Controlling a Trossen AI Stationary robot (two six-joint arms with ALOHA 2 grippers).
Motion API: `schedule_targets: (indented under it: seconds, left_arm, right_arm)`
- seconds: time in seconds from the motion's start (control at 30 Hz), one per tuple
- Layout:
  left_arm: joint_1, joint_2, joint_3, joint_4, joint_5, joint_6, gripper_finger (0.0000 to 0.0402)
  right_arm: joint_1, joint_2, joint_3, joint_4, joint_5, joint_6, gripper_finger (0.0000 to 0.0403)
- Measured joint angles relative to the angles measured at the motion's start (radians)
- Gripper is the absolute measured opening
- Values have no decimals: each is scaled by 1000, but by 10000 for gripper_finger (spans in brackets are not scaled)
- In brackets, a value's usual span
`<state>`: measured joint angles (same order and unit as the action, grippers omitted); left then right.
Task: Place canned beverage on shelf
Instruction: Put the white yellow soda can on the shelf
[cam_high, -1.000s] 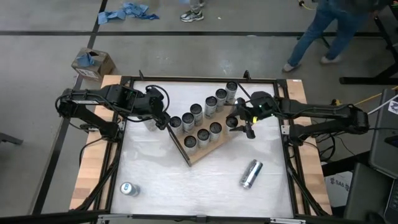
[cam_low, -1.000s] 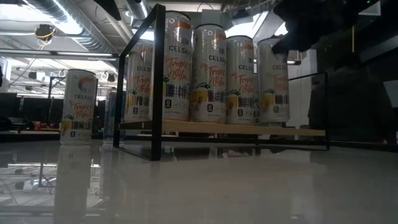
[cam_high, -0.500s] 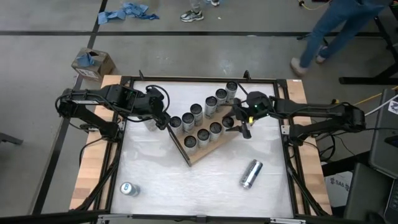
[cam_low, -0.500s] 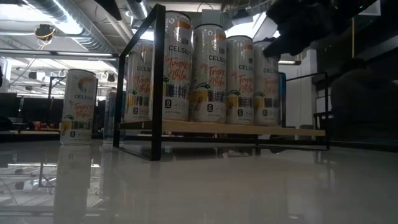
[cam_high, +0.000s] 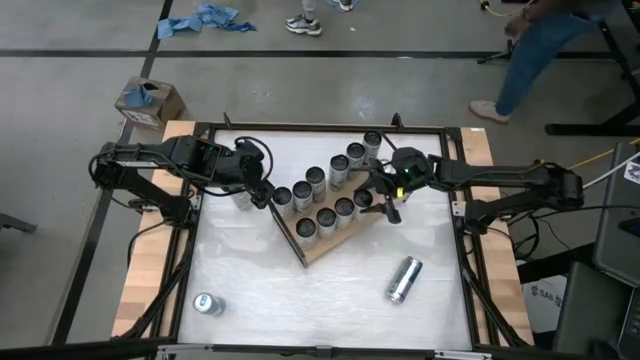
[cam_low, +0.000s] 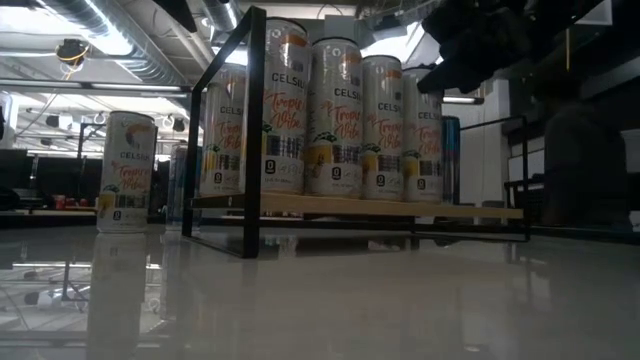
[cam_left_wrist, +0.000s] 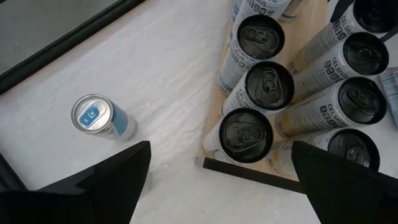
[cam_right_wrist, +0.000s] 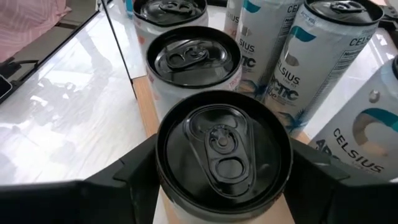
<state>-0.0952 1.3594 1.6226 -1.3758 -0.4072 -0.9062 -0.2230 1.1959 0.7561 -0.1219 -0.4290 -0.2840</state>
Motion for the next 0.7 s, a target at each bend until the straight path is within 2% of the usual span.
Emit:
schedule_targets:
  seconds: [0.7]
  left_arm:
    - [0,0,0,1,0,0,379]
  right_arm:
    - [0,41,0,78,-32,14,255]
